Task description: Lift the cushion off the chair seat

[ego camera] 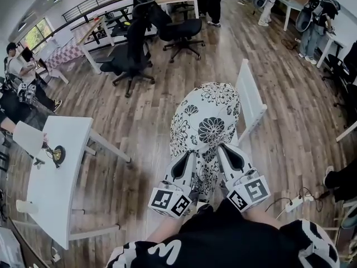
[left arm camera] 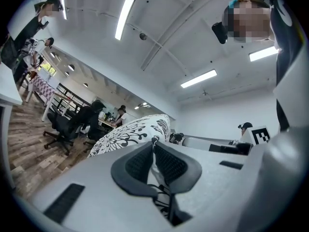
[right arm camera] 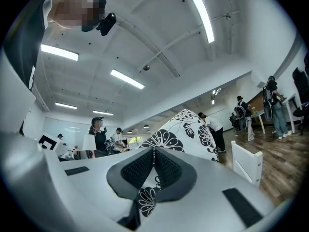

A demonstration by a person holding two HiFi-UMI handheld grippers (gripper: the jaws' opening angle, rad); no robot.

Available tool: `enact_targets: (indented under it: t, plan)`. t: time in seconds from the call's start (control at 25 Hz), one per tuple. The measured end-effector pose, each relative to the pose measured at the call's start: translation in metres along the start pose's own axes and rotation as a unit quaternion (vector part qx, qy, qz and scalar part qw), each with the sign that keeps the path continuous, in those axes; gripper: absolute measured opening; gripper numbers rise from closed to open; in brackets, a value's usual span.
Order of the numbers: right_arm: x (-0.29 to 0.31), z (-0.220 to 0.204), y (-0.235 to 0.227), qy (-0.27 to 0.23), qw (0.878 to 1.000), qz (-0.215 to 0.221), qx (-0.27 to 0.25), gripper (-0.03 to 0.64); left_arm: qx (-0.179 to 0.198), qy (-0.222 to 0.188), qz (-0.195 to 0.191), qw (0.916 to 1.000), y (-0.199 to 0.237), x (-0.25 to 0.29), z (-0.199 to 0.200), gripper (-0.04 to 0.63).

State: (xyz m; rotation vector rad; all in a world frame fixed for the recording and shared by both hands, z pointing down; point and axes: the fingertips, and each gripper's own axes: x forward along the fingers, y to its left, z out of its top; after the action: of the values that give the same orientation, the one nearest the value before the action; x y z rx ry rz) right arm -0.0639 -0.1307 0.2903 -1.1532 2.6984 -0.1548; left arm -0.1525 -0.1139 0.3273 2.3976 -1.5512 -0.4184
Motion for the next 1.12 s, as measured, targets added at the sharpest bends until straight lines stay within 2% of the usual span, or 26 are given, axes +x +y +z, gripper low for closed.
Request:
enact_targets:
  t: [0.4,0.76,1.12]
  plan:
    - [-0.040,0.017,0.014,0.001,1.000,0.024,0.005,0.021,0.005,-0.016,0.015,0.9997,-0.044,-0.022,0.003,0.017]
    - [-0.132,0.011,0.005,-0.002,1.000,0.020,0.012,0.021,0.000,-0.028,0.022,0.9994,-0.108,-0.054,-0.036,0.017]
    - [-0.218,0.031,0.014,-0.016,1.000,0.016,0.018,0.021,0.006,-0.030,0.018,0.9994,-0.187,-0.105,-0.055,0.017]
